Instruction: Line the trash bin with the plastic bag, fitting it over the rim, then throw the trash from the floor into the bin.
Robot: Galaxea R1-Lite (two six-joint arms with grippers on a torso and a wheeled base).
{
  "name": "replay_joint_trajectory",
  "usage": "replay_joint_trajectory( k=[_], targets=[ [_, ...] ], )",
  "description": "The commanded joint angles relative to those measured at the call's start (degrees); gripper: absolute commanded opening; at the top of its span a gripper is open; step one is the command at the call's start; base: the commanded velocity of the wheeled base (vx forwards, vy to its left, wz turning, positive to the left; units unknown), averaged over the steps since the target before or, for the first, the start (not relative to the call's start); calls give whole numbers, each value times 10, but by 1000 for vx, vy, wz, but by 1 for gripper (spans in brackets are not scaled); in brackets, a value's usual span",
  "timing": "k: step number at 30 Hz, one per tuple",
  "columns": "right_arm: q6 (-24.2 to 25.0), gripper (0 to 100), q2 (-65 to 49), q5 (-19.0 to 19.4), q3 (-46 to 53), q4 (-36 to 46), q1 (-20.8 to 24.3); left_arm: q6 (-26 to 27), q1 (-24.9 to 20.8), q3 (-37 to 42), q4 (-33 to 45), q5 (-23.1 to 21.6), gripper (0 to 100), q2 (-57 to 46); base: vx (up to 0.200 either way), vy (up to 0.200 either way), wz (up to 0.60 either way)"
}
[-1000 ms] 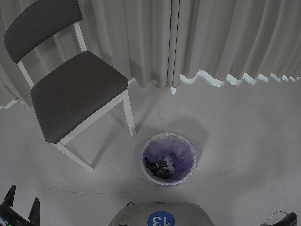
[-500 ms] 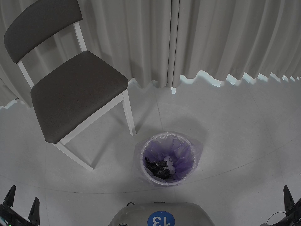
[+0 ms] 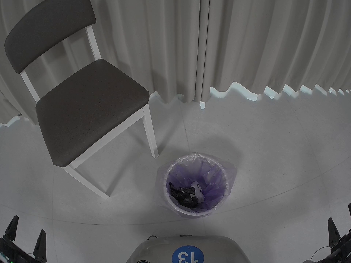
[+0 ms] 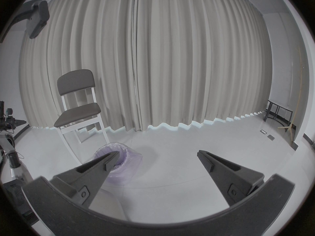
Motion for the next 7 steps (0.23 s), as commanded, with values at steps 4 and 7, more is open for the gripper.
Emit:
replay_joint_trajectory(
  k=[4, 7],
  targets=[
    [5, 100, -8, -2, 9, 0, 0, 0, 0, 10, 0, 0, 100, -7, 0, 0, 0],
    [6, 100, -8, -3, 9, 0, 0, 0, 0, 10, 0, 0, 100, -7, 0, 0, 0]
  ],
)
